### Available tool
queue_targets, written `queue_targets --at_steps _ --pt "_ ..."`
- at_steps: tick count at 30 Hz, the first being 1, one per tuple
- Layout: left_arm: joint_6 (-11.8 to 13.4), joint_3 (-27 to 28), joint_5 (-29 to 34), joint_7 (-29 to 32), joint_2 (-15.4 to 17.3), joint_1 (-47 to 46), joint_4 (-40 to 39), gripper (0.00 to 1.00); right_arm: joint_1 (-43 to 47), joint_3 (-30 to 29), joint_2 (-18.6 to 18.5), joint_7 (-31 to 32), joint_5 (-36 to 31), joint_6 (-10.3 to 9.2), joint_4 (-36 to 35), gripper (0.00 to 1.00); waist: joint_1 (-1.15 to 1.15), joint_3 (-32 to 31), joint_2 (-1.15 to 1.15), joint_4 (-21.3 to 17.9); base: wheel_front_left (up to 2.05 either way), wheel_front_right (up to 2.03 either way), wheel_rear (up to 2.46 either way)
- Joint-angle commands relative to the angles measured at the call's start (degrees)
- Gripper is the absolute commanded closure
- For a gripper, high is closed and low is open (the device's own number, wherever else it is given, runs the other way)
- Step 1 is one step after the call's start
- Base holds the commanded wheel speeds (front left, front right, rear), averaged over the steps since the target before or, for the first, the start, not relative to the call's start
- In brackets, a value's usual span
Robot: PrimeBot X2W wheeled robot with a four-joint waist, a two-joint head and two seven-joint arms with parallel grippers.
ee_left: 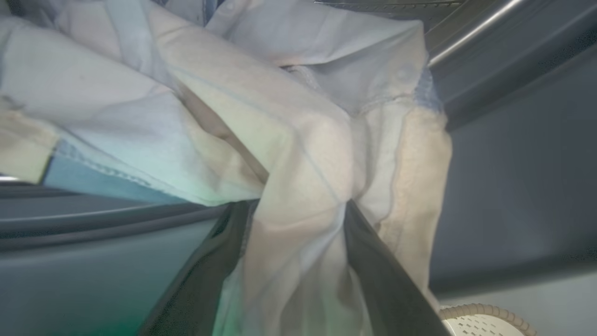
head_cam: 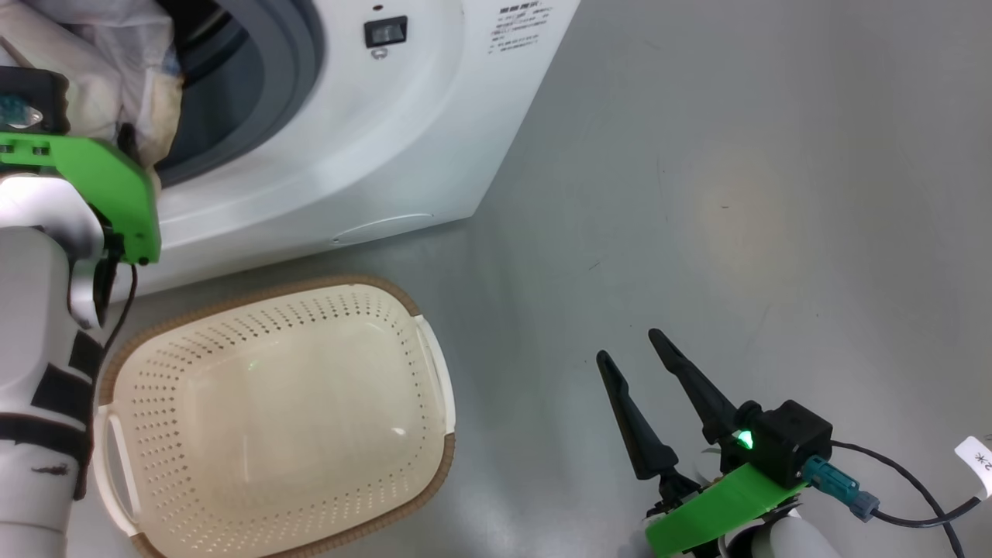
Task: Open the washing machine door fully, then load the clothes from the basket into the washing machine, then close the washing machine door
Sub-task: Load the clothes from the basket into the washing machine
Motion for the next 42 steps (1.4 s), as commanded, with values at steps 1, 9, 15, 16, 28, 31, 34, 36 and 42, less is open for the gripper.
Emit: queue_targets --at_steps 1,9,15,16,28,31,34,36,42 --pt "-0.3 1.5 -0.6 -0.6 1.7 -1.5 0.2 0.14 0.1 1.5 0.1 -0.3 -0.6 0.16 -1.2 0.0 0.0 0.1 0.0 -0.1 0.0 0.0 0.0" --pt "-1.6 1.9 -2.8 -3.3 -0.2 -3.3 4.8 1.0 0.2 1.6 0.1 -0.3 -0.7 0.16 -1.0 0.0 0.0 0.0 0.0 -0.3 0.0 0.0 0.0" --pt "-1.5 2.2 -3.3 -7.9 -0.6 -5.2 6.5 1.0 0.2 1.7 0.1 -0.3 -0.8 0.16 -1.0 0.0 0.0 0.0 0.0 -0.2 0.0 0.0 0.0" --pt "-1.2 2.4 -3.4 -9.0 -0.5 -5.6 6.6 1.0 0.2 1.7 0.1 -0.3 -0.8 0.16 -1.0 0.0 0.0 0.0 0.0 -0.2 0.0 0.0 0.0" --pt "2.1 4.1 -3.1 -20.7 1.7 -10.3 9.5 1.0 0.1 3.6 0.1 -0.3 -0.4 0.16 -0.8 0.0 0.0 0.6 0.0 -1.9 0.0 0.0 0.0" --pt "2.6 4.2 -2.7 -22.9 3.0 -12.3 11.1 1.0 0.1 4.8 0.1 -0.3 -0.1 0.16 -0.6 0.0 0.0 1.1 0.0 -3.2 0.0 0.0 0.0" --pt "2.1 4.5 -2.8 -24.5 4.5 -14.5 12.8 1.0 0.2 6.1 0.1 -0.3 0.2 0.16 -0.4 0.0 0.0 1.9 0.0 -4.9 0.0 0.0 0.0" --pt "1.6 5.3 -3.6 -25.5 5.4 -16.1 13.7 1.0 0.3 6.7 0.1 -0.3 0.4 0.16 -0.3 0.0 0.0 2.4 0.0 -6.0 0.0 0.0 0.0" --pt "1.0 5.6 -2.9 -27.7 10.1 -21.2 15.8 1.0 1.3 8.1 0.1 -0.3 0.9 0.16 -0.5 0.0 0.0 4.7 0.0 -9.7 0.0 0.0 0.0"
